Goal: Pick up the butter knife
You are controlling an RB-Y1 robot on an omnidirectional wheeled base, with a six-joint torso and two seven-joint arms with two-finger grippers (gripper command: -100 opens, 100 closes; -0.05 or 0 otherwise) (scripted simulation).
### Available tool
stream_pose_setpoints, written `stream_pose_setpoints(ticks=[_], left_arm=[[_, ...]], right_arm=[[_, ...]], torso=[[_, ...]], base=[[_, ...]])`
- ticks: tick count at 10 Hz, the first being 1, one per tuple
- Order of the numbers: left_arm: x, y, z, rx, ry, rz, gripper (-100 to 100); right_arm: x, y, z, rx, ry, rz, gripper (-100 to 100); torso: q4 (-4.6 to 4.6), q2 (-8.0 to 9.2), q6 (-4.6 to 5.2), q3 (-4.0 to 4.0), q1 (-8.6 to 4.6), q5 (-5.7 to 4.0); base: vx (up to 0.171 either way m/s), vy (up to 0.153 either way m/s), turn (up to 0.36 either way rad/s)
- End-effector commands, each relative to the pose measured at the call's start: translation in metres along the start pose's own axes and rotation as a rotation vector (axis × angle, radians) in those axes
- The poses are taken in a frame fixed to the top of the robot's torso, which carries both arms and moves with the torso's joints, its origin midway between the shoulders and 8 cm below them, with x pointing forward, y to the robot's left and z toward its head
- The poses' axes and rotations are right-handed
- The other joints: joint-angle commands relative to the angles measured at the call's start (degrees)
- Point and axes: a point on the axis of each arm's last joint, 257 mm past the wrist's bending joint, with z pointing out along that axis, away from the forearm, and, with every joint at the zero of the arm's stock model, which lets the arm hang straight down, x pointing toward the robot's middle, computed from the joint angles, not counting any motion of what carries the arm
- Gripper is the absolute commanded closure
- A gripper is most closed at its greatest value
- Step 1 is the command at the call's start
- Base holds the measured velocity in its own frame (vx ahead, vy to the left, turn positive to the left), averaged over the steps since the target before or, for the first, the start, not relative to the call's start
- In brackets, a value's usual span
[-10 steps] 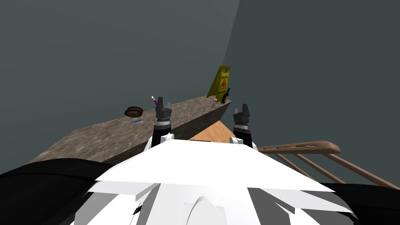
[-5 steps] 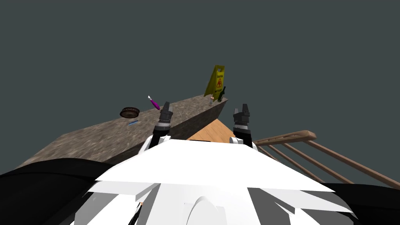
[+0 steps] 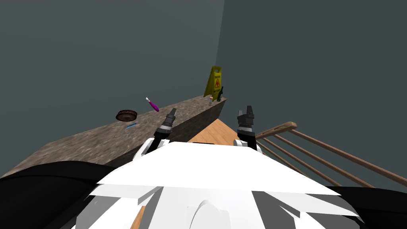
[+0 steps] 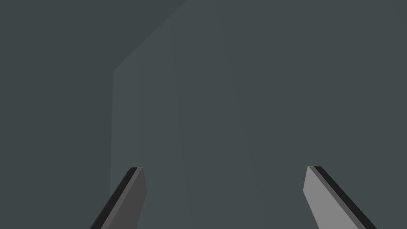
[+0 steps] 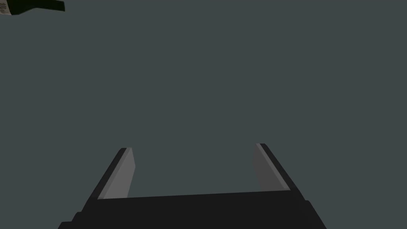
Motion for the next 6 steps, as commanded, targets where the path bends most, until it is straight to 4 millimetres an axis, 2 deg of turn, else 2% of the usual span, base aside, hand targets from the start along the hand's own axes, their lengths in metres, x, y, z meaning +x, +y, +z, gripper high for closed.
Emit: stream_pose_setpoints(ticks=[1, 5, 6], left_arm=[[0.001, 0.021, -0.006, -0.042, 0.038, 0.045, -100], [-0.007, 0.084, -0.027, -0.194, 0.139, 0.185, -100], [-0.007, 0.084, -0.027, -0.194, 0.139, 0.185, -100]], right_arm=[[0.0, 0.0, 0.0, 0.0, 0.0, 0.0, 0], [0.0, 0.0, 0.0, 0.0, 0.0, 0.0, 0], [0.0, 0.0, 0.0, 0.0, 0.0, 0.0, 0]], torso=[[0.0, 0.0, 0.0, 0.0, 0.0, 0.0], [-0.01, -0.02, 0.01, -0.02, 0.0, 0.01], [-0.01, -0.04, 0.03, -0.03, -0.05, 0.0]], base=[[-0.081, -0.026, -0.108], [-0.105, -0.038, -0.173], [-0.051, -0.037, -0.049]])
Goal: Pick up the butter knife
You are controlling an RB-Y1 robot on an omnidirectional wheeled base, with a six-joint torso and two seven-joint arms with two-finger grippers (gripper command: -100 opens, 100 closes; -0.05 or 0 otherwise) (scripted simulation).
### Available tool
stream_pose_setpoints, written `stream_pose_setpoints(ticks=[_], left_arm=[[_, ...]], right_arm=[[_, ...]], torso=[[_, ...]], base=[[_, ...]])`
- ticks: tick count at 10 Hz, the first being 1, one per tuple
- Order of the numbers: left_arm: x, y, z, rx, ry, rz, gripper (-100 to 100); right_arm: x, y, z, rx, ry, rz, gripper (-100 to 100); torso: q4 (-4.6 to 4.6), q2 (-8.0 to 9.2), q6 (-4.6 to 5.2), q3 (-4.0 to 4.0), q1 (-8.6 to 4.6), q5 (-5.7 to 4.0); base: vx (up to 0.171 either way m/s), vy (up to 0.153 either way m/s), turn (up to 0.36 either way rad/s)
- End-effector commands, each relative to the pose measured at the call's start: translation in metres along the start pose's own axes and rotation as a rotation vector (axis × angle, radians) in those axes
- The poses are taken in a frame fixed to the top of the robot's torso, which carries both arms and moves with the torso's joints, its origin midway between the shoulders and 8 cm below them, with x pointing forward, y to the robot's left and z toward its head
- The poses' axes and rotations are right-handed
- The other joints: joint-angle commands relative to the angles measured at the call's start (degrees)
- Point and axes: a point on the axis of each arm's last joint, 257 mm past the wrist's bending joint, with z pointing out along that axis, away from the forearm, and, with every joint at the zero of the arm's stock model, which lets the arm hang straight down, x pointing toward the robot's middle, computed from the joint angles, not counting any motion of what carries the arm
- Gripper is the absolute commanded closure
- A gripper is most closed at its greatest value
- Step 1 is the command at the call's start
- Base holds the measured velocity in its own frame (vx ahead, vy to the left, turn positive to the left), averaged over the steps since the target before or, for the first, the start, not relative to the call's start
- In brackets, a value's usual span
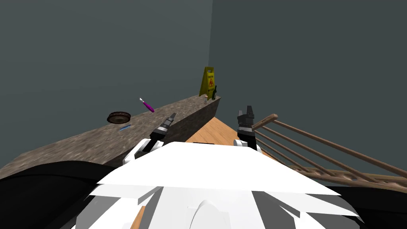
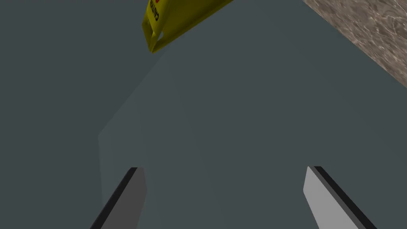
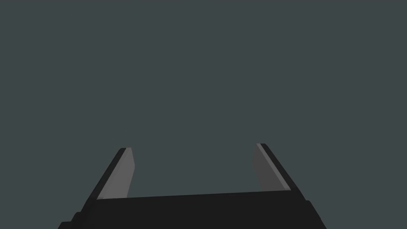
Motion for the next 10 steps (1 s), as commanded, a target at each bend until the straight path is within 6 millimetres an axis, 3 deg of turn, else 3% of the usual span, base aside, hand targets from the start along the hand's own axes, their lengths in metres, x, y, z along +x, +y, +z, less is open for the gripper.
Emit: stream_pose_setpoints(ticks=[1, 5, 6, 10], left_arm=[[-0.002, 0.02, -0.004, -0.048, 0.024, 0.035, -100], [-0.012, 0.083, -0.02, -0.214, 0.089, 0.132, -100], [-0.012, 0.084, -0.021, -0.217, 0.089, 0.132, -100], [-0.023, 0.13, -0.038, -0.36, 0.131, 0.186, -100]], right_arm=[[0.0, 0.0, 0.0, 0.0, 0.0, 0.0, 0], [0.0, 0.0, 0.0, 0.0, 0.0, 0.0, 0], [0.0, 0.0, 0.0, 0.0, 0.0, 0.0, 0], [0.0, 0.0, 0.0, 0.0, 0.0, 0.0, 0]], torso=[[0.0, 0.0, 0.0, 0.0, 0.0, 0.0], [-0.06, -0.24, 0.02, -0.14, -0.01, 0.01], [-0.07, -0.31, 0.01, -0.18, -0.01, 0.01], [-0.11, -0.47, 0.0, -0.28, 0.05, 0.02]], base=[[-0.02, -0.029, -0.078], [-0.005, -0.045, -0.116], [0.024, -0.03, -0.016], [0.058, -0.028, -0.042]])
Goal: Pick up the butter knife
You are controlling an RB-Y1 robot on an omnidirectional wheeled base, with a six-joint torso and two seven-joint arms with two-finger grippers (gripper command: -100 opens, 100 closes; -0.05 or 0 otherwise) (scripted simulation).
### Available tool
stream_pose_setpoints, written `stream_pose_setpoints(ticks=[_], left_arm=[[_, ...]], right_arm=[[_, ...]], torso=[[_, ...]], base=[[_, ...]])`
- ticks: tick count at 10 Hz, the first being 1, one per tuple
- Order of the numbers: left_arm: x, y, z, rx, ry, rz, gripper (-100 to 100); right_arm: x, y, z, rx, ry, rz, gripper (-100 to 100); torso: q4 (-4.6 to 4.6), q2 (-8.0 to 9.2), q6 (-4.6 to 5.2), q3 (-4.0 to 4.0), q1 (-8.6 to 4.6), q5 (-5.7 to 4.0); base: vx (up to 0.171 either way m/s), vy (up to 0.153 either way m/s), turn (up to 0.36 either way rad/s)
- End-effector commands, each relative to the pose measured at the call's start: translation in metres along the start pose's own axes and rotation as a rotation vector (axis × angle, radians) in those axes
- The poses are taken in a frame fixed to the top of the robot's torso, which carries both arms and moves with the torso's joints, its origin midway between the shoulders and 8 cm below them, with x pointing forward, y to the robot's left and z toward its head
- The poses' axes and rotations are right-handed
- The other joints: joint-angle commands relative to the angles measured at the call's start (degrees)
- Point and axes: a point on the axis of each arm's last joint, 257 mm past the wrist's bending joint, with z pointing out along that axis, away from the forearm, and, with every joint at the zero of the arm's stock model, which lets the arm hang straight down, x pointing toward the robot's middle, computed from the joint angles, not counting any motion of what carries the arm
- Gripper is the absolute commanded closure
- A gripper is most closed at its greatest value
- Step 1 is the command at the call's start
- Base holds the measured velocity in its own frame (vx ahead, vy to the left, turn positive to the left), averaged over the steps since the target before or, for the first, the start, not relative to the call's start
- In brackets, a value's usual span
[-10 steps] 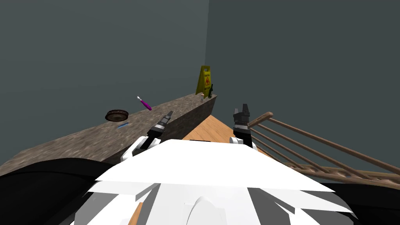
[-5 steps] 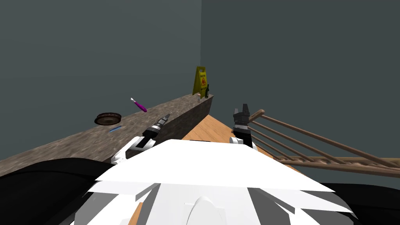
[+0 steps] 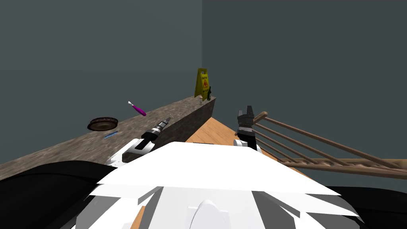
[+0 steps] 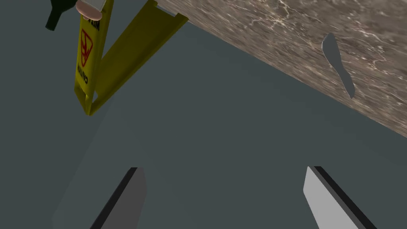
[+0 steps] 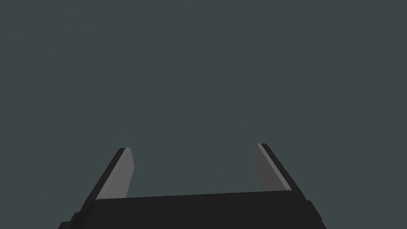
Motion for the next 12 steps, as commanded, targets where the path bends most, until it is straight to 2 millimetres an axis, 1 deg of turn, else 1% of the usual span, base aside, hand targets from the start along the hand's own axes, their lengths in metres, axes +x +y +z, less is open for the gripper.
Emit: stream_pose_setpoints(ticks=[1, 2, 3, 4, 5, 6, 8, 9, 10, 11, 12], left_arm=[[0.0, 0.027, -0.003, -0.073, 0.024, 0.023, -100], [0.0, 0.029, -0.003, -0.081, 0.025, 0.023, -100], [-0.001, 0.046, -0.005, -0.128, 0.042, 0.036, -100], [-0.001, 0.047, -0.005, -0.134, 0.042, 0.036, -100], [-0.001, 0.062, -0.008, -0.178, 0.059, 0.048, -100], [-0.001, 0.065, -0.009, -0.189, 0.06, 0.048, -100], [-0.002, 0.094, -0.016, -0.278, 0.096, 0.068, -100], [-0.002, 0.1, -0.018, -0.304, 0.098, 0.069, -100], [-0.002, 0.113, -0.022, -0.344, 0.116, 0.077, -100], [-0.002, 0.117, -0.024, -0.362, 0.118, 0.078, -100], [-0.002, 0.129, -0.029, -0.4, 0.136, 0.086, -100]], right_arm=[[0.0, 0.0, 0.0, 0.0, 0.0, 0.0, 0], [0.0, 0.0, 0.0, 0.0, 0.0, 0.0, 0], [0.0, 0.0, 0.0, 0.0, 0.0, 0.0, 0], [0.0, 0.0, 0.0, 0.0, 0.0, 0.0, 0], [0.0, 0.0, 0.0, 0.0, 0.0, 0.0, 0], [0.0, 0.0, 0.0, 0.0, 0.0, 0.0, 0], [0.0, 0.0, 0.0, 0.0, 0.0, 0.0, 0], [0.0, 0.0, 0.0, 0.0, 0.0, 0.0, 0], [0.0, 0.0, 0.0, 0.0, 0.0, 0.0, 0], [0.0, 0.0, 0.0, 0.0, 0.0, 0.0, 0], [0.0, 0.0, 0.0, 0.0, 0.0, 0.0, 0]], torso=[[0.0, 0.0, 0.0, 0.0, 0.0, 0.0], [-0.03, -0.14, 0.0, -0.08, -0.01, 0.0], [-0.03, -0.09, -0.01, -0.06, 0.0, 0.0], [-0.03, -0.1, -0.01, -0.06, 0.03, 0.01], [-0.02, -0.05, -0.01, -0.04, 0.07, 0.01], [-0.02, -0.09, -0.01, -0.05, 0.05, 0.02], [-0.04, -0.17, 0.0, -0.1, 0.05, 0.01], [-0.08, -0.33, -0.01, -0.19, 0.07, 0.02], [-0.07, -0.25, -0.01, -0.16, 0.06, 0.02], [-0.07, -0.3, 0.0, -0.18, -0.03, 0.0], [-0.06, -0.22, -0.01, -0.14, 0.03, 0.0]], base=[[0.123, -0.036, -0.042], [0.095, -0.026, -0.011], [0.098, -0.019, -0.015], [0.08, -0.009, -0.007], [0.096, -0.015, -0.014], [0.087, -0.018, -0.006], [0.151, -0.012, -0.004], [0.131, -0.012, 0.0], [0.151, -0.042, 0.0], [0.126, -0.017, 0.008], [0.143, -0.022, 0.002]])
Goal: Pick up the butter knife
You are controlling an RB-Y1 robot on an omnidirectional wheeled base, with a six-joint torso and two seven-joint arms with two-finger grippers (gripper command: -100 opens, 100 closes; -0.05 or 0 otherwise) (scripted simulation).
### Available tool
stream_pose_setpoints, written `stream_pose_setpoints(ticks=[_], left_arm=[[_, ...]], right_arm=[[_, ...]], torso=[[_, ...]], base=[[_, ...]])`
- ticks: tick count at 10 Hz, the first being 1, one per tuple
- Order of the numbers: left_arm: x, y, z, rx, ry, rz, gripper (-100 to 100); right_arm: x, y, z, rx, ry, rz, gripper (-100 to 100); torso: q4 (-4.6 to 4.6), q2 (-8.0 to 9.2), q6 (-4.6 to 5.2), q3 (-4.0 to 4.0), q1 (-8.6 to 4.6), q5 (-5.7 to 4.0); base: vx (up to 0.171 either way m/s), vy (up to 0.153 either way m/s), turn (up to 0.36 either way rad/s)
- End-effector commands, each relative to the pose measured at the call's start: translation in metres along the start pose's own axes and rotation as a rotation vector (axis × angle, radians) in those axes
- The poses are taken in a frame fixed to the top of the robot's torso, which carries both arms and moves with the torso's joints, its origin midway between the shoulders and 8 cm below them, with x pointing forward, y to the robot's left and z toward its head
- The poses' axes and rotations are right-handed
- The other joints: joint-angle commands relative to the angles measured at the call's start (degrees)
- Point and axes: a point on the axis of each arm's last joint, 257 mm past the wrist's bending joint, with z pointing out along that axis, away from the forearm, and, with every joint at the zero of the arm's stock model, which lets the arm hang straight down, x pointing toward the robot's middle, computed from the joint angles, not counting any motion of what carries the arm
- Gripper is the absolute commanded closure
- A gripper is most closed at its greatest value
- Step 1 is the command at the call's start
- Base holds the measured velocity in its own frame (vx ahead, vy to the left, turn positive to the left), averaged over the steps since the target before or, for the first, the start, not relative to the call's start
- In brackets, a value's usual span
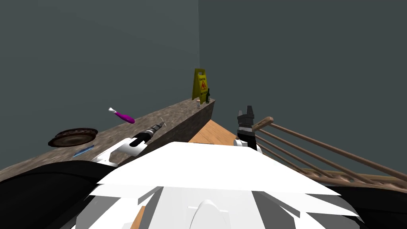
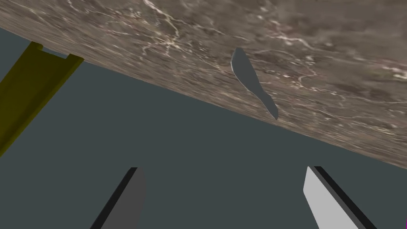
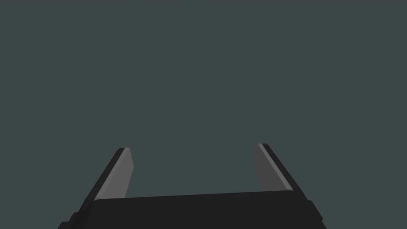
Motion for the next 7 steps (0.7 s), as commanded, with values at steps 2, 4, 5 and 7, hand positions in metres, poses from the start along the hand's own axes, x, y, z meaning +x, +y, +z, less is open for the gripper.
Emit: stream_pose_setpoints(ticks=[2, 4, 5, 7], left_arm=[[0.004, 0.023, -0.002, -0.079, 0.032, 0.014, -100], [0.007, 0.042, -0.004, -0.141, 0.056, 0.023, -100], [0.007, 0.047, -0.004, -0.16, 0.059, 0.023, -100], [0.01, 0.063, -0.008, -0.216, 0.083, 0.031, -100]], right_arm=[[0.0, 0.0, 0.0, 0.0, 0.0, 0.0, 0], [0.0, 0.0, 0.0, 0.0, 0.0, 0.0, 0], [0.0, 0.0, 0.0, 0.0, 0.0, 0.0, 0], [0.0, 0.0, 0.0, 0.0, 0.0, 0.0, 0]], torso=[[0.01, 0.09, 0.0, 0.04, 0.02, 0.0], [0.02, 0.13, 0.0, 0.07, 0.07, 0.01], [0.02, 0.08, 0.0, 0.05, 0.09, 0.02], [0.0, 0.02, -0.01, 0.01, 0.04, 0.01]], base=[[0.116, -0.01, 0.006], [0.115, -0.001, 0.006], [0.116, -0.003, 0.003], [0.134, -0.016, 0.01]])
